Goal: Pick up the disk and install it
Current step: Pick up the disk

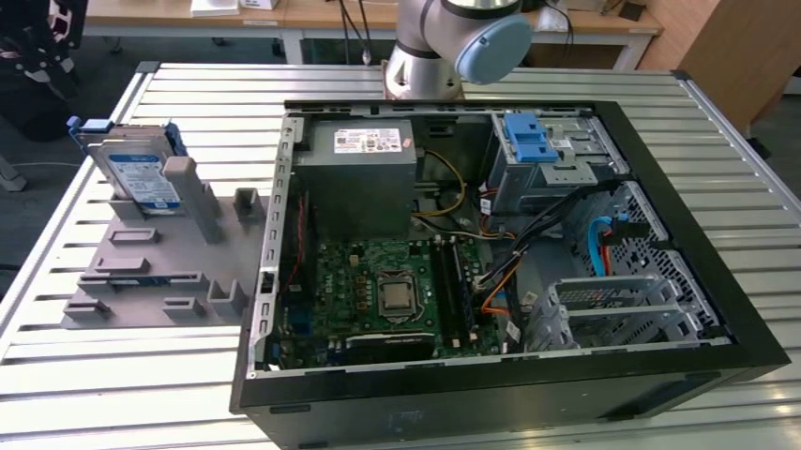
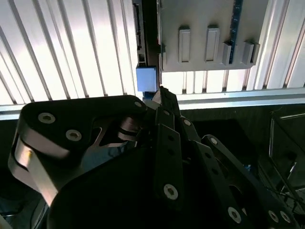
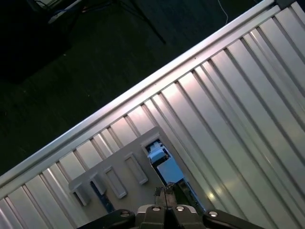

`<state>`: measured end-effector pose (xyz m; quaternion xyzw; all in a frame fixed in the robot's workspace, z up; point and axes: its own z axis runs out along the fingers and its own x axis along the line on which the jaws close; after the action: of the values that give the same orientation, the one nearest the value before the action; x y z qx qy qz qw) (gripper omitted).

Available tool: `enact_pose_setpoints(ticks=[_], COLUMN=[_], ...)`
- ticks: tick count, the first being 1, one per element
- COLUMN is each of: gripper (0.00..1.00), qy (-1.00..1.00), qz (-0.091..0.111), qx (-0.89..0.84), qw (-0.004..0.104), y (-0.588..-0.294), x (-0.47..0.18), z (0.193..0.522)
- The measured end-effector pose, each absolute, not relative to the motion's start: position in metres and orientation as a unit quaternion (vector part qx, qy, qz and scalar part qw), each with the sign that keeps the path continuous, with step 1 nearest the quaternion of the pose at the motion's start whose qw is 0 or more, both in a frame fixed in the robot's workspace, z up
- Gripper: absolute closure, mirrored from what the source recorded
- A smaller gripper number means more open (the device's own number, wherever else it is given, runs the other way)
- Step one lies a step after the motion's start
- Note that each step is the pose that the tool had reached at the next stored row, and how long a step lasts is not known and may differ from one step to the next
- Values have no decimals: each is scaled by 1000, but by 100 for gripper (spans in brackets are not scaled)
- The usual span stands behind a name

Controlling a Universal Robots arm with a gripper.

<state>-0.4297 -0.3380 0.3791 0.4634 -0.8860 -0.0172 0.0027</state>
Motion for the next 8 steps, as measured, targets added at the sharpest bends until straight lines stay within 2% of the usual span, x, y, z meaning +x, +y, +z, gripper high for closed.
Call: enact_pose_setpoints(ticks=[8], gripper=[89], qy=[-864], qz=[-17], qx=[503], qw=[3], y=[-338], x=[-430], z=[379])
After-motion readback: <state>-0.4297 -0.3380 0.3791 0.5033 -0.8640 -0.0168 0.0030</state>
